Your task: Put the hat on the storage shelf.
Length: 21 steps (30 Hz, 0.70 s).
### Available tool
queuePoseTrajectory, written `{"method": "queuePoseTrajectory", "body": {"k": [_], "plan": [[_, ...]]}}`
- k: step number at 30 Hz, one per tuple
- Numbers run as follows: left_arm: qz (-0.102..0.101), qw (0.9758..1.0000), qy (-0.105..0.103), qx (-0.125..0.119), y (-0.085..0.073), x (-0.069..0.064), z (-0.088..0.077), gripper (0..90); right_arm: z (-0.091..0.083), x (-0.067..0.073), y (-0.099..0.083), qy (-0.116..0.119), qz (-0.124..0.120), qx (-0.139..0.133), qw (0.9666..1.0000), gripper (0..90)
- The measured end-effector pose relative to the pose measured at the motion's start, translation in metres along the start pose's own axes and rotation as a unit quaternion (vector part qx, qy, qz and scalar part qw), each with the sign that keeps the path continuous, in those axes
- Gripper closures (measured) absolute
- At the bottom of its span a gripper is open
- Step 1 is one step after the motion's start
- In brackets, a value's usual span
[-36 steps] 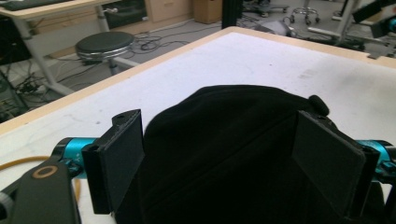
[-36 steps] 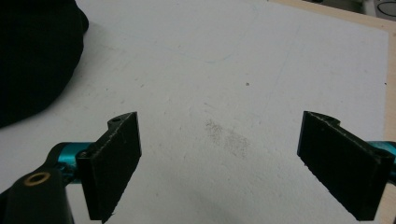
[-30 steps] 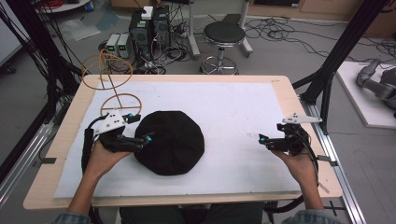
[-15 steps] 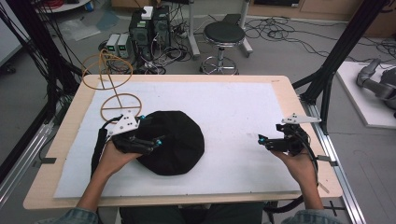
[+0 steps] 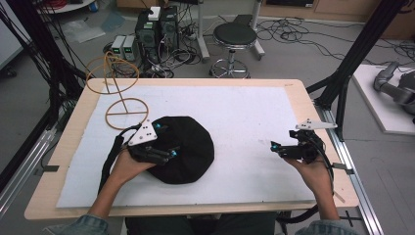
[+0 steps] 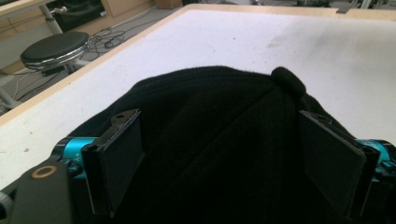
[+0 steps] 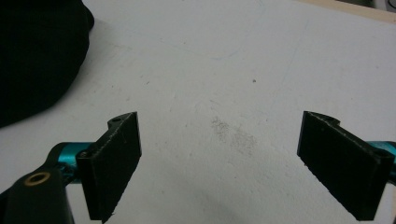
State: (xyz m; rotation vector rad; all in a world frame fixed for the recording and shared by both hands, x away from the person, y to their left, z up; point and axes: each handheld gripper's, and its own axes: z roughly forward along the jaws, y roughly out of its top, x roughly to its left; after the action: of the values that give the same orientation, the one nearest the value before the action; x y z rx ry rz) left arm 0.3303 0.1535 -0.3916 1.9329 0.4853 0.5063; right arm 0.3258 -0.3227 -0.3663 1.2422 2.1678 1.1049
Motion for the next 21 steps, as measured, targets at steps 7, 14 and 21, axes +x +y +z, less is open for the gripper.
{"method": "queuePoseTrajectory", "body": {"k": [7,14,21], "plan": [[-0.002,1.0,0.003,0.008,-0.002,0.0005,0.0014,26.1,-0.0007,0.0002,0.0003,-0.001,0.0,0.0,1.0,13.4],[-0.005,0.9999,0.0,0.016,-0.0039,0.0014,0.002,43.9,-0.0008,0.0004,0.0004,-0.001,0.002,-0.001,1.0,13.4],[-0.002,0.9998,-0.005,0.022,-0.0057,0.0026,0.0014,63.9,-0.0009,0.0004,0.0007,-0.002,-0.002,-0.001,1.0,13.4]]}}
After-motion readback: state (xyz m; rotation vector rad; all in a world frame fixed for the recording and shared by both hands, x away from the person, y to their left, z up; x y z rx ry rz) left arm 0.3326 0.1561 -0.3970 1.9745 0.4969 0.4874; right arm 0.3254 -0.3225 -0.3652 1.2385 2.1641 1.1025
